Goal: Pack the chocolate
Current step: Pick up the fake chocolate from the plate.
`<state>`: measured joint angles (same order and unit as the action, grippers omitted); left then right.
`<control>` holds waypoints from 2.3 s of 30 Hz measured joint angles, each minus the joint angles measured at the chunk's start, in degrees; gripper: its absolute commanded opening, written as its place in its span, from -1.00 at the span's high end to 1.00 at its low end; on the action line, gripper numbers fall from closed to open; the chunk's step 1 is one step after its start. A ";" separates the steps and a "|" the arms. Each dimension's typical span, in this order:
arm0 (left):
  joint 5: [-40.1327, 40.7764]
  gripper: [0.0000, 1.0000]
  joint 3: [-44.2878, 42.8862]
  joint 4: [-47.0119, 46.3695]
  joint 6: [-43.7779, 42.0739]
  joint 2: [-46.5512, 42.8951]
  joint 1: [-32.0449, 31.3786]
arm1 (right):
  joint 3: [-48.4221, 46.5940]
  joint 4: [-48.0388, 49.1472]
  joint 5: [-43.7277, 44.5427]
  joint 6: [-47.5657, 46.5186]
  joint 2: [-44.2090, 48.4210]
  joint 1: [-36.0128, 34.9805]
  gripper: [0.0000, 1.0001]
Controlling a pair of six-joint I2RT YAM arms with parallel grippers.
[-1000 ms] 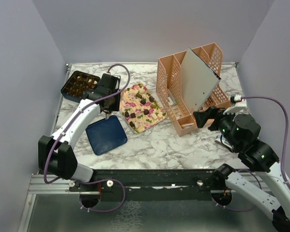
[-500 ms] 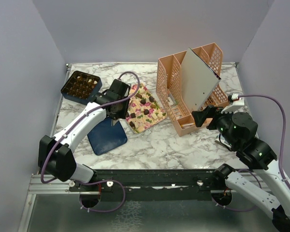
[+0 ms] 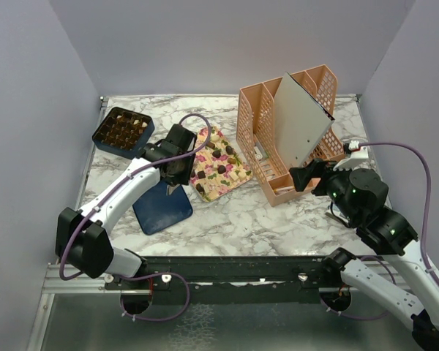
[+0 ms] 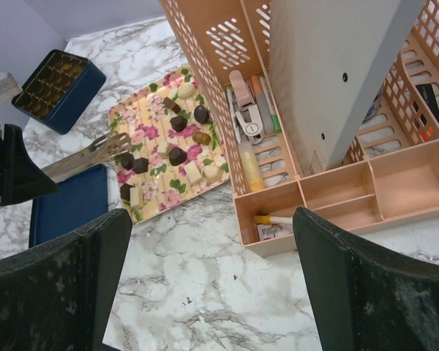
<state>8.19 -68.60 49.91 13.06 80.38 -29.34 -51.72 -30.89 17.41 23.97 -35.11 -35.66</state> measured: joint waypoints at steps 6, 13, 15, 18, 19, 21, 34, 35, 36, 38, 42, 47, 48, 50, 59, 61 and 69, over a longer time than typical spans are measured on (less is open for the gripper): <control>0.31 0.14 0.44 0.02 0.11 -0.24 -0.04 | 0.00 0.02 -0.26 0.00 -0.35 0.00 -0.94; 0.98 0.14 1.55 0.57 0.55 -0.24 -0.48 | 0.00 0.11 -0.33 0.00 -0.37 0.00 -0.94; 1.46 0.15 1.66 0.79 0.72 -0.24 -0.96 | 0.00 0.44 -0.37 0.00 -0.50 0.00 -0.94; 1.66 0.15 1.66 0.87 0.90 -0.22 -1.60 | 0.00 1.22 -0.55 0.00 -1.05 0.00 -0.94; 1.68 0.16 1.66 0.90 0.94 -0.20 -1.79 | 0.00 1.38 -0.68 0.00 -1.31 0.00 -0.94; 1.75 0.16 1.66 0.90 1.09 -0.07 -2.29 | 0.00 1.60 -0.94 0.00 -1.77 0.00 -0.94; 1.75 0.19 1.64 1.64 1.29 0.33 -4.02 | 0.04 2.64 -1.64 0.00 -2.38 0.00 -0.94; 1.75 0.19 1.64 1.64 1.29 0.37 -4.07 | 0.04 2.67 -1.64 0.00 -2.38 0.00 -0.94; 1.75 0.19 1.64 1.64 1.29 0.44 -4.15 | 0.07 2.69 -1.64 0.00 -2.38 0.00 -0.94; 1.75 0.20 1.64 1.62 1.27 0.85 -4.17 | 0.04 2.78 -1.64 0.00 -2.38 0.00 -0.94; 2.10 0.24 1.64 1.60 1.27 1.95 -4.26 | 0.26 2.97 -1.66 0.02 -2.27 0.00 -0.94; 2.43 0.35 1.64 1.53 1.29 2.08 -4.55 | 0.66 2.97 -1.64 0.00 -1.84 0.00 -0.94; 2.56 0.36 1.64 1.53 1.31 2.08 -4.55 | 0.66 2.97 -1.64 0.00 -1.73 0.00 -0.94; 2.99 0.38 1.55 1.53 1.31 2.05 -4.55 | 0.66 2.97 -1.64 0.00 -1.55 0.00 -0.94; 4.83 0.43 1.29 0.31 1.33 1.62 -4.55 | 0.79 2.97 -1.66 0.02 -0.66 0.00 -0.94; 5.55 0.44 0.79 0.22 1.33 1.62 -4.55 | 0.90 2.97 -1.73 0.02 -0.79 0.00 -0.94; 8.70 0.43 -5.81 -0.96 0.96 3.65 -3.87 | 0.90 2.91 -1.73 -0.04 -1.75 0.00 -0.94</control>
<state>16.88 -74.41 48.95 14.02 84.03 -33.21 -50.83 -27.99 15.68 23.92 -36.86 -35.66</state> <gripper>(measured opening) 0.330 0.969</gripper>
